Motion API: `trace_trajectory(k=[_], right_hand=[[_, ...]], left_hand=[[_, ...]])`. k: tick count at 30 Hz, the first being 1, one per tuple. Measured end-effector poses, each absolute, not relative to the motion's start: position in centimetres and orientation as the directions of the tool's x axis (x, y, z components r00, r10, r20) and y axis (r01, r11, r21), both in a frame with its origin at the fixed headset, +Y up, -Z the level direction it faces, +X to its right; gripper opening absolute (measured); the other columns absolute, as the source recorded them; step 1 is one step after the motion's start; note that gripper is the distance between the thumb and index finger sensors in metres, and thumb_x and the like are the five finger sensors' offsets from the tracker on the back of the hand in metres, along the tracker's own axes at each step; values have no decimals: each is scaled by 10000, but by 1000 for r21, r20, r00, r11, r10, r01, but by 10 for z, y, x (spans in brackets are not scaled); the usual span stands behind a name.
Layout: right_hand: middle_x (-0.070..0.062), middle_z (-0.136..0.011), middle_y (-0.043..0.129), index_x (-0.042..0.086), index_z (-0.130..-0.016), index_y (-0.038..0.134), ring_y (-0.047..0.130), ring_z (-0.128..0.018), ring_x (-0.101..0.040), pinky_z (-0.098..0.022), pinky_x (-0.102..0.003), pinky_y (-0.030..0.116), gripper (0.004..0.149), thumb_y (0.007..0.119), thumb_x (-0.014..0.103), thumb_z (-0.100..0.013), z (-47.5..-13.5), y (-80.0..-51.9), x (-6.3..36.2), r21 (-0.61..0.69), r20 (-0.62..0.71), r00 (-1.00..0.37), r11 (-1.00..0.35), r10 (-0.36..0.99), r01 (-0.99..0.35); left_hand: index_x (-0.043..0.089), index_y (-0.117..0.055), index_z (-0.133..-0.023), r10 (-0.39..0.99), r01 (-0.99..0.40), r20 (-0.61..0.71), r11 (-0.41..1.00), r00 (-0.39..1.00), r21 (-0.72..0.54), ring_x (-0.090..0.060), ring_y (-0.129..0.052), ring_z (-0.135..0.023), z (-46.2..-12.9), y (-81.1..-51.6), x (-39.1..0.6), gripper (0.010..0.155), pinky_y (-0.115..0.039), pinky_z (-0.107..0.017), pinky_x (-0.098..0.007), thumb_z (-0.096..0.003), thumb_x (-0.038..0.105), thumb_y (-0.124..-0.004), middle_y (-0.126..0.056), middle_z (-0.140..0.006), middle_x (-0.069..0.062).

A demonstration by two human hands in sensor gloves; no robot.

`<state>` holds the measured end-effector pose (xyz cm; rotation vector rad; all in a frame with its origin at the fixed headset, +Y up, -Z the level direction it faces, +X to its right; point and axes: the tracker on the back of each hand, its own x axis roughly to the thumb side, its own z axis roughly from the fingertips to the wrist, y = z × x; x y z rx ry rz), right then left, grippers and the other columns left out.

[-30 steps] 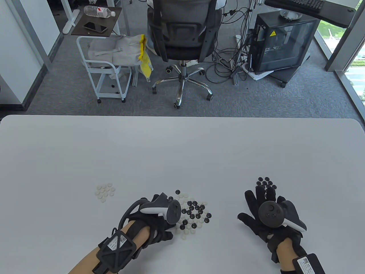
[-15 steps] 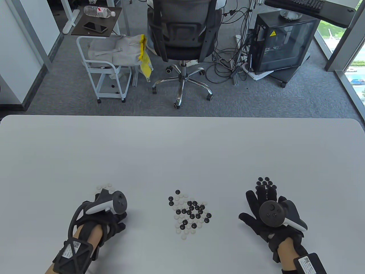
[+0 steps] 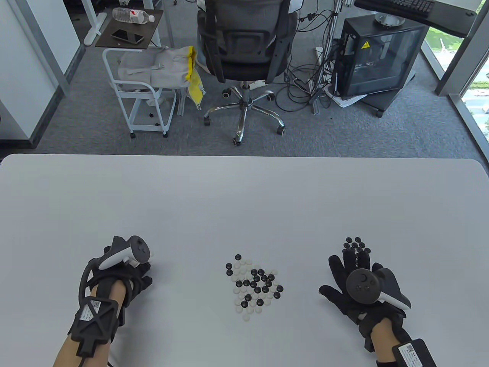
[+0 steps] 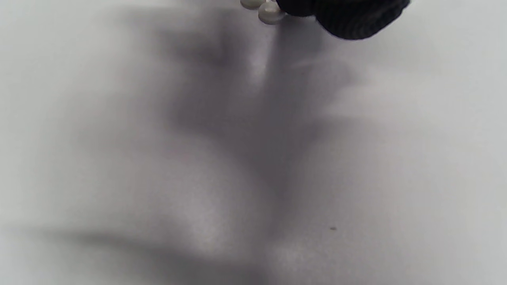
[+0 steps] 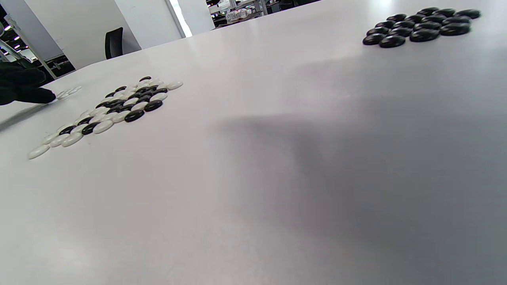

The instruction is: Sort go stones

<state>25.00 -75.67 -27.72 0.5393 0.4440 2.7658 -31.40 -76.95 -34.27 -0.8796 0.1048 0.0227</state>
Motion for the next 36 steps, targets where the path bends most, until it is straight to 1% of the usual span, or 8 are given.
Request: trace_trajectory(k=[5, 8, 12, 15, 21, 25, 29, 36], right_hand=[[-471, -1094, 1, -40, -1183, 181, -85, -879, -683, -526, -859, 35, 835, 540, 505, -664, -277, -756, 250, 346, 313, -888, -911, 338, -224], [-470, -1094, 0, -40, -1184, 181, -85, -879, -683, -526, -859, 35, 835, 540, 506, -664, -277, -757, 250, 346, 315, -887, -911, 336, -222], [-470, -1094, -1, -40, -1183, 180, -85, -879, -682, -525, -860, 35, 834, 539, 505, -665, -278, -758, 248, 352, 318, -888, -911, 334, -216], [-470, -1094, -1, -41, -1184, 179, -84, -879, -682, -525, -860, 35, 835, 539, 505, -665, -277, -758, 247, 350, 321, -886, -911, 336, -218], [-470, -1094, -1, -41, -1184, 178, -85, -878, -683, -526, -860, 35, 835, 538, 505, -665, -277, -759, 243, 351, 329, -881, -910, 339, -219], [-471, -1094, 0, -41, -1183, 179, -84, -879, -683, -527, -859, 35, 832, 536, 505, -666, -277, -759, 242, 352, 332, -880, -910, 340, -218], [-471, -1094, -1, -40, -1183, 178, -84, -879, -683, -526, -860, 36, 835, 537, 506, -664, -277, -759, 242, 351, 334, -879, -911, 339, -218], [-471, -1094, -1, -40, -1182, 175, -84, -880, -682, -526, -860, 37, 836, 538, 506, -664, -278, -762, 240, 360, 336, -879, -909, 338, -212]], left_hand=[[356, -325, -1148, 4, -99, -127, 653, 992, -751, -523, 222, -895, -344, -763, -316, 671, -6, -565, -812, -531, 493, -549, 215, -1055, -196], [284, -218, -1166, 46, -111, -112, 707, 993, -698, -533, 231, -889, -341, -743, -309, 750, -5, -564, -814, -531, 525, -537, 226, -1053, -215], [208, -103, -1161, 89, -99, -44, 826, 995, -555, -532, 238, -898, -336, -701, -295, 820, 4, -574, -813, -551, 534, -544, 230, -1068, -223], [161, -34, -1139, 56, -42, 19, 905, 998, -422, -534, 227, -911, -328, -672, -282, 865, -7, -587, -815, -565, 541, -557, 219, -1082, -235], [139, 22, -1111, 8, 21, 183, 987, 983, -157, -547, 186, -938, -300, -643, -247, 897, -47, -604, -822, -573, 550, -567, 176, -1112, -252], [149, 0, -1122, -68, 80, 272, 996, 960, -33, -559, 151, -951, -282, -649, -229, 888, -83, -609, -826, -574, 560, -565, 133, -1130, -261], [191, -59, -1143, -20, 2, 302, 998, 953, 59, -560, 136, -958, -266, -669, -224, 850, -94, -608, -828, -575, 559, -573, 116, -1142, -251], [179, -82, -1153, -73, 60, 312, 997, 947, 50, -562, 132, -961, -262, -709, -220, 851, -84, -594, -833, -571, 569, -566, 113, -1144, -254]])
